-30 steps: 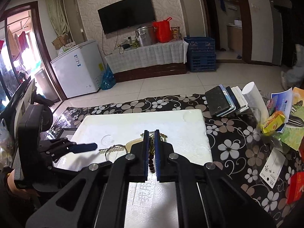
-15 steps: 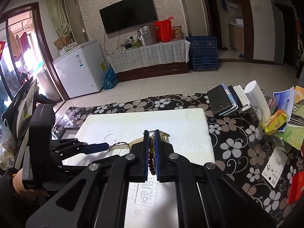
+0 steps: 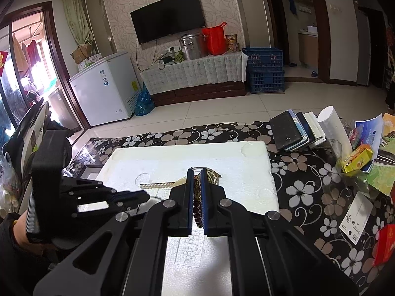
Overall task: Organize jewelry
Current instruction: 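Grasp the silver bangle with the left tool while the right tool holds the bead bracelet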
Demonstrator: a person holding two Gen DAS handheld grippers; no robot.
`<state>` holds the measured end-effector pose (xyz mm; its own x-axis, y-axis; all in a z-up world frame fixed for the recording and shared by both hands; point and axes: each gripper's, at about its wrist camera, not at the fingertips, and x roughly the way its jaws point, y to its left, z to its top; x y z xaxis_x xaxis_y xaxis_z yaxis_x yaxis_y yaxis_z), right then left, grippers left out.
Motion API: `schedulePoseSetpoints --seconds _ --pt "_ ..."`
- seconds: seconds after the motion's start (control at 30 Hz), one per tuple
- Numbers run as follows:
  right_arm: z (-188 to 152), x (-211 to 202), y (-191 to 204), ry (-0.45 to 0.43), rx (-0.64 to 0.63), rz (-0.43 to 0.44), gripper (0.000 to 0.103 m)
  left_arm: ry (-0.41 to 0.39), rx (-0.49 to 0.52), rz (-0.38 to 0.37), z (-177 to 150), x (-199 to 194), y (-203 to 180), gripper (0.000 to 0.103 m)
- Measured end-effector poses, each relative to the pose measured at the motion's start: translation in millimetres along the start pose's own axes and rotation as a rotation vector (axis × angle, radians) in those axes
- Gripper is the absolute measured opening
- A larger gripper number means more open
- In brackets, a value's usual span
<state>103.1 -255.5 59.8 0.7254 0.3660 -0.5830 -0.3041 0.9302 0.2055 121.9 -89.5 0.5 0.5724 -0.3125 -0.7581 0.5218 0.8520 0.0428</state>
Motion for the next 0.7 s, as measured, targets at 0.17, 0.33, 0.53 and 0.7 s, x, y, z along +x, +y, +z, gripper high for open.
schedulePoseSetpoints --seconds 0.17,0.33,0.53,0.7 --pt "0.0 -0.1 -0.3 0.0 -0.002 0.001 0.005 0.035 -0.008 -0.032 -2.6 5.4 -1.8 0.011" --pt "0.0 -0.7 -1.3 -0.001 0.001 0.001 0.006 -0.002 -0.039 -0.077 -4.1 -4.7 -1.8 0.055" --pt "-0.4 -2.3 -3.2 -0.005 0.002 0.001 0.006 0.027 0.015 -0.067 -9.2 5.9 -18.7 0.057" --pt "-0.4 -2.8 -3.7 -0.006 0.002 0.004 0.006 0.011 0.042 -0.05 -12.4 5.6 -22.9 0.05"
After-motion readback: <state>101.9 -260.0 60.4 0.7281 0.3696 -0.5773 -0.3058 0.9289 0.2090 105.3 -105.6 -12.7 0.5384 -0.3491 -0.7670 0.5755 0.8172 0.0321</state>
